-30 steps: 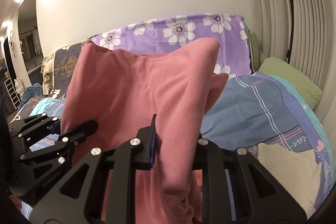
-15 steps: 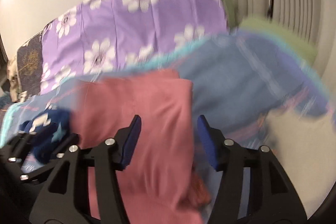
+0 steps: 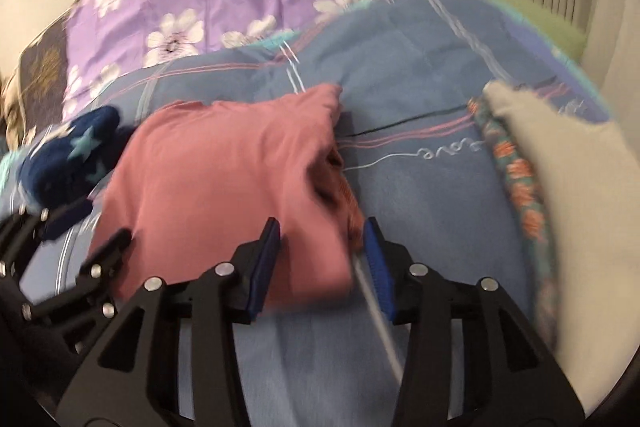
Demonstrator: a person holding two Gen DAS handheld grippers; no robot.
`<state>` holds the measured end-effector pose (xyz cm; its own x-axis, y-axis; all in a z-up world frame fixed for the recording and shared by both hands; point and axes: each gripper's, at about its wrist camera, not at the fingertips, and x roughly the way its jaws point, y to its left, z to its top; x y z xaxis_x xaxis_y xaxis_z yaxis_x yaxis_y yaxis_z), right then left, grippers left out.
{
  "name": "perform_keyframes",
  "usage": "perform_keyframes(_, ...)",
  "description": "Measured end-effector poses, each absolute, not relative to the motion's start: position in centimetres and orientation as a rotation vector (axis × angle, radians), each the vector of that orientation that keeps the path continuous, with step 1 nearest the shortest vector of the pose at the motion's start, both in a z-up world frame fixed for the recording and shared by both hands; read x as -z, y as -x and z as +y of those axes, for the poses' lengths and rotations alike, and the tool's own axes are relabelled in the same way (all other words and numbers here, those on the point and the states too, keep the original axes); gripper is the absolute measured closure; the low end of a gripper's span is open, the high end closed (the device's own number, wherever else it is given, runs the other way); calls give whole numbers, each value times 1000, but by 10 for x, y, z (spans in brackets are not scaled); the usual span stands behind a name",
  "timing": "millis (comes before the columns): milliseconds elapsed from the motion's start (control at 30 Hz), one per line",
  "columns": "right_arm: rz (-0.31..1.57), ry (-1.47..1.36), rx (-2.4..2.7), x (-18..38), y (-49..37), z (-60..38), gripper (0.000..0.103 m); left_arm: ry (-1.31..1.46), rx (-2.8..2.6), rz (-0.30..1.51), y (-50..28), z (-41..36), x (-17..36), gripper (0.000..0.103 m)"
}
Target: Fold small clothes
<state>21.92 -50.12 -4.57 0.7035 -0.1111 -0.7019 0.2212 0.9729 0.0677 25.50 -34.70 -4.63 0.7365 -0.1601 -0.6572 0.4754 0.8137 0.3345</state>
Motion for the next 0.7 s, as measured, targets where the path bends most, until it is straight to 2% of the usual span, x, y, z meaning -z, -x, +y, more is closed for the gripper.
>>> perform_keyframes(67, 738, -125, 160, 37, -190, -491, 51, -471, 388, 627, -233, -333, 38, 38)
perform_keyframes(133, 711, -101, 149, 30, -165, -482, 47, -434, 418, 607, -213, -321, 32, 37)
perform_keyframes(200, 673, -57, 147, 22, -134, -471, 41, -409, 434, 583, -194, -310, 26, 26)
perform_keyframes(267, 640, -20, 156, 16, -112, -462, 34, -391, 429, 539, -171, -297, 19, 20)
perform_keyframes(367, 615, 3, 194, 11, -87, -451, 32, -341, 436, 501, -140, -270, 9, 13)
perform_keyframes(433, 606, -44, 185, 7, -71, -446, 31, -295, 439, 501, -125, -252, 3, 11)
perform_keyframes(533, 573, -85, 174, -2, -48, -431, 24, -241, 434, 495, -107, -228, -8, 8)
perform_keyframes(600, 544, -85, 174, -11, -30, -416, 20, -213, 432, 484, -92, -214, -17, 2)
perform_keyframes(700, 506, -62, 173, -23, -4, -392, 15, -202, 439, 458, -72, -202, -27, 2)
